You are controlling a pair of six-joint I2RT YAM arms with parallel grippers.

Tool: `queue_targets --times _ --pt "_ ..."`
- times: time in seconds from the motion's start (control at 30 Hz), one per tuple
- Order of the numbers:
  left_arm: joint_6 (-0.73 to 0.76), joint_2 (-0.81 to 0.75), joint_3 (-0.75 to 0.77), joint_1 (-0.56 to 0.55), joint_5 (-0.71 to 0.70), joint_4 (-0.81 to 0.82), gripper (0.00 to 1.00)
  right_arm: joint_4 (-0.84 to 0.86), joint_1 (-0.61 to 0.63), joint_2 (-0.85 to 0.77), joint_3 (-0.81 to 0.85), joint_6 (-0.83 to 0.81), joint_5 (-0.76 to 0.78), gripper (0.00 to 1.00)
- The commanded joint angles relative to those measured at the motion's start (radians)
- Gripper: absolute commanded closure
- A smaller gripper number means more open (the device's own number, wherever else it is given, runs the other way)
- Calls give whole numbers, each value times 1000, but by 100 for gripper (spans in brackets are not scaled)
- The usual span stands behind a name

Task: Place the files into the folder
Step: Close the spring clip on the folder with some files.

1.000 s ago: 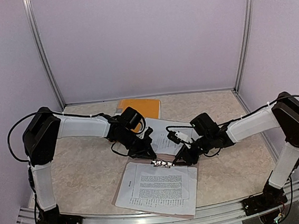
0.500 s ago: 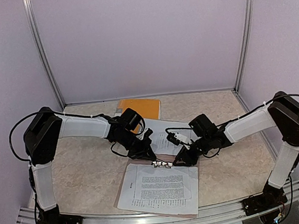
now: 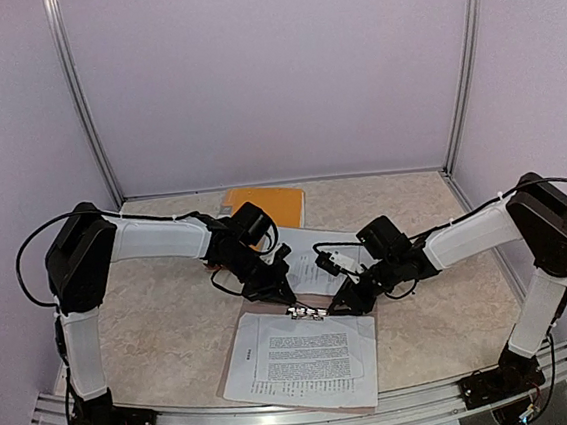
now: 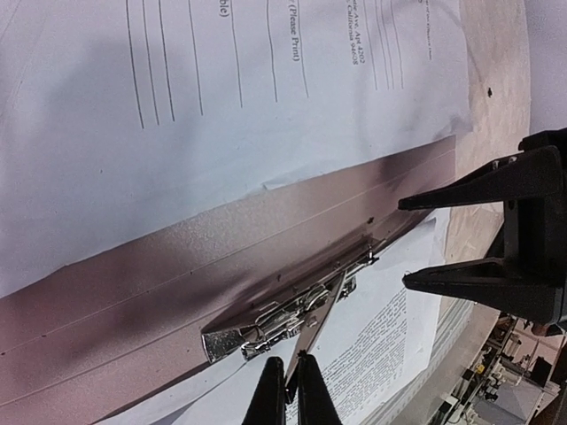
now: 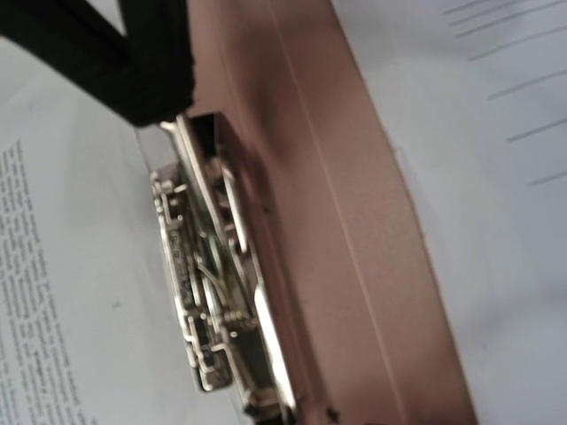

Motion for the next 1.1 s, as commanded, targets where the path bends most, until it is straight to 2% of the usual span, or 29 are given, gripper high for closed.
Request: queue_targets --times 0.0,0.3,0.77,1.07 --pt "33 111 -79 -17 -184 -239 100 -11 -6 6 8 1 9 63" --pt "28 189 -112 -29 -194 -209 100 0 -5 31 17 4 -8 63" --pt "43 230 -138 -34 -235 -252 100 -21 42 127 90 -54 -8 62" --pt "56 232 -192 -9 -231 -172 100 -64 62 136 72 -116 7 62"
